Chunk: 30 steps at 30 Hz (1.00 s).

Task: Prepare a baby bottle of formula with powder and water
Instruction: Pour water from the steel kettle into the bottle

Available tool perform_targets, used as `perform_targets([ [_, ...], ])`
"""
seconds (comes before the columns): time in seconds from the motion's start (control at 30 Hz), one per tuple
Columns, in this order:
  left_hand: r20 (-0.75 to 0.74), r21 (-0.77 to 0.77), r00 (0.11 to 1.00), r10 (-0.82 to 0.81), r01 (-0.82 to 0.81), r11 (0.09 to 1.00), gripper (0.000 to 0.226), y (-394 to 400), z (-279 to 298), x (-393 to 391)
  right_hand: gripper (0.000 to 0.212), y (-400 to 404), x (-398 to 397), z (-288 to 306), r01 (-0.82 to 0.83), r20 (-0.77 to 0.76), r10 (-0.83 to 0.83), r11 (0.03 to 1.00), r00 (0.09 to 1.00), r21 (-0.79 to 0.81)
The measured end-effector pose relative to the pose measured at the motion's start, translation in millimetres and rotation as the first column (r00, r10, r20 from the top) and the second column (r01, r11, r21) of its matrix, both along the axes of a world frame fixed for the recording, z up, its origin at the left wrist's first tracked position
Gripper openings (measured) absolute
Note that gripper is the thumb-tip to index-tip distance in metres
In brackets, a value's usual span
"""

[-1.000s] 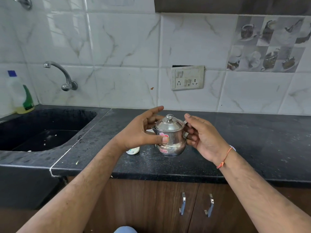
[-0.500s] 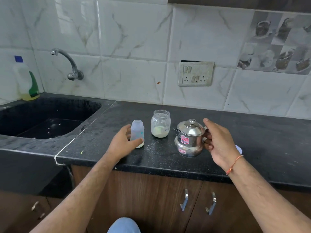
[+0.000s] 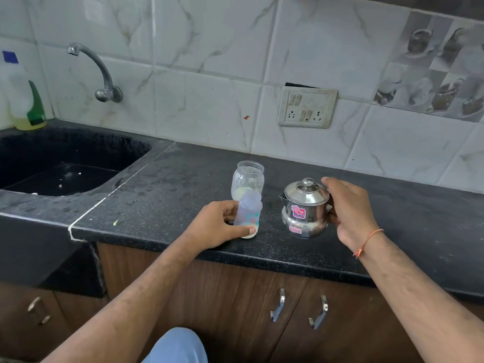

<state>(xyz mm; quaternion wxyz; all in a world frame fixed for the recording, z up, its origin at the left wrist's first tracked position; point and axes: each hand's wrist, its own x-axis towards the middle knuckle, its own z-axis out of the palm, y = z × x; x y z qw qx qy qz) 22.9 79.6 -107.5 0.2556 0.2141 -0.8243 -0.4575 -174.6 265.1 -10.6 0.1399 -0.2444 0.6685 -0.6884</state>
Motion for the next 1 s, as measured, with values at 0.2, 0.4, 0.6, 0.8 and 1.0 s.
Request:
perform_targets([
  [0.2, 0.004, 0.009, 1.000, -0.001, 0.001, 1.000, 0.052, -4, -7, -3, 0.036, -16, -7, 9, 0.003, -0.124, 0.008, 0.996, 0.992, 0.084],
  [0.4, 0.020, -0.027, 1.000, 0.013, -0.012, 1.000, 0.056, -5, -8, -4, 0.032, -37, -5, 27, 0.012, -0.276, 0.028, 0.990, 0.961, 0.144],
  [0.6, 0.025, -0.033, 0.999, 0.019, -0.018, 0.999, 0.058, -6, -9, -4, 0.034, -53, -4, 35, 0.029, -0.404, 0.060, 0.977, 0.913, 0.211],
  [0.8, 0.011, -0.028, 1.000, 0.014, -0.013, 1.000, 0.056, -6, -9, -3, 0.042, -60, -7, 36, 0.063, -0.504, 0.087, 0.960, 0.859, 0.273],
  [1.0, 0.015, -0.036, 1.000, 0.018, -0.017, 0.999, 0.057, -7, -9, -3, 0.037, -64, -8, 39, 0.102, -0.597, 0.117, 0.942, 0.794, 0.320],
])
